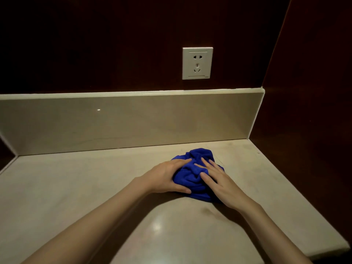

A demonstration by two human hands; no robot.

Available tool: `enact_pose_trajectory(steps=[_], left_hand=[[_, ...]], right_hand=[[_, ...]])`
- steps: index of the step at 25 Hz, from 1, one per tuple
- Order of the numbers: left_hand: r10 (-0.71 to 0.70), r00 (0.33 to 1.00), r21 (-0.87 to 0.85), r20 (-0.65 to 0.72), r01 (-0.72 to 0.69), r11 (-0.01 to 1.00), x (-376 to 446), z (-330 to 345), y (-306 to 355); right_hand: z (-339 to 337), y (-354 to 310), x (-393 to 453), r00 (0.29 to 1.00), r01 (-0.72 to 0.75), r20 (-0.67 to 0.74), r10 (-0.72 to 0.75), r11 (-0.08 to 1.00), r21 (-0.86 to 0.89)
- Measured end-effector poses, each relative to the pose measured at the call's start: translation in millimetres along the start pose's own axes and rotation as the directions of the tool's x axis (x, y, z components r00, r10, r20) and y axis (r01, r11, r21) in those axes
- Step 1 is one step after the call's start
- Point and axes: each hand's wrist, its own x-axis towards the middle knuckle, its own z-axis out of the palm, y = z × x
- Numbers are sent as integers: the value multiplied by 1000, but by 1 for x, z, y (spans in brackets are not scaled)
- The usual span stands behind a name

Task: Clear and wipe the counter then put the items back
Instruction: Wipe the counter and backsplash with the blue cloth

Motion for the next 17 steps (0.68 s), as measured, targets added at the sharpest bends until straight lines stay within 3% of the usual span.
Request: enact_pose_trajectory(steps=[7, 17], left_hand=[[-126, 990, 11, -62, 127, 992, -112, -22, -18], [-337, 926, -19, -168, 338, 941, -267, -40, -23]], right_hand=[[66, -58, -5, 982, 149, 119, -145, 989, -23], [154, -140, -26, 894, 345, 296, -336, 938, 23]])
